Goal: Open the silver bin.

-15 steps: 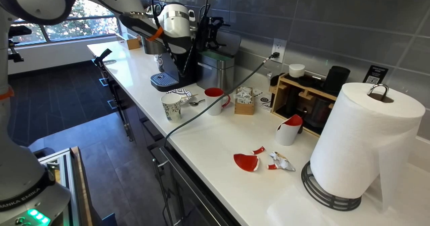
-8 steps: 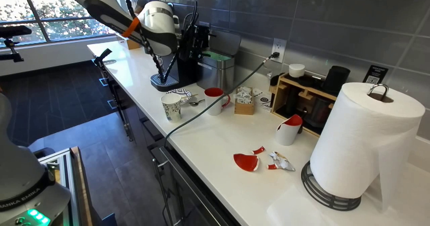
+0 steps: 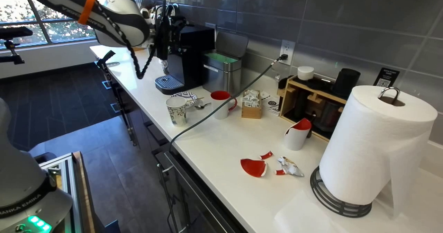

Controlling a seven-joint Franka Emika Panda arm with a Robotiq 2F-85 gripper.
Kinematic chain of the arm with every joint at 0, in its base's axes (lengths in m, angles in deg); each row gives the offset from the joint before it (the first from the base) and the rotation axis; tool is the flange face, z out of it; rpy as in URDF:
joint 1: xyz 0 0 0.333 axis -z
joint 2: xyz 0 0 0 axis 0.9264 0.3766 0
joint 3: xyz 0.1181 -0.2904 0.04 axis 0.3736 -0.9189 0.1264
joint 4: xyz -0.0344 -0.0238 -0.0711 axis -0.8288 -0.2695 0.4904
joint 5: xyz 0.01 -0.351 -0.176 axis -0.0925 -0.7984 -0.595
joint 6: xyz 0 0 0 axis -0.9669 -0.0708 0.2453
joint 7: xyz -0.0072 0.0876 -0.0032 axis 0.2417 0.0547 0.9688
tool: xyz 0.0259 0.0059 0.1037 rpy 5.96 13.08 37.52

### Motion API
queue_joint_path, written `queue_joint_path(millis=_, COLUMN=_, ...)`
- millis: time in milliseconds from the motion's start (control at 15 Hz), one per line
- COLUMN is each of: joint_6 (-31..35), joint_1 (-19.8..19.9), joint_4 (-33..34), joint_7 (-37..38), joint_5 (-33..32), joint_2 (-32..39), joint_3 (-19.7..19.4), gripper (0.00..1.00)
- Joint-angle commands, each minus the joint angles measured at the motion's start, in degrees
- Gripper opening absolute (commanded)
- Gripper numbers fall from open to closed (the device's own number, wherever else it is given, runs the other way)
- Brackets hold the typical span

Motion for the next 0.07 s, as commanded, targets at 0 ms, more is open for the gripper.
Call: queue_joint_path(millis=0, joint_6=-1.85, joint_1=-6.33, joint_4=-2.20, joint_7=-1.53, joint_5=0.75, joint_2=-1.20, joint_3=-5.80, gripper=1.00)
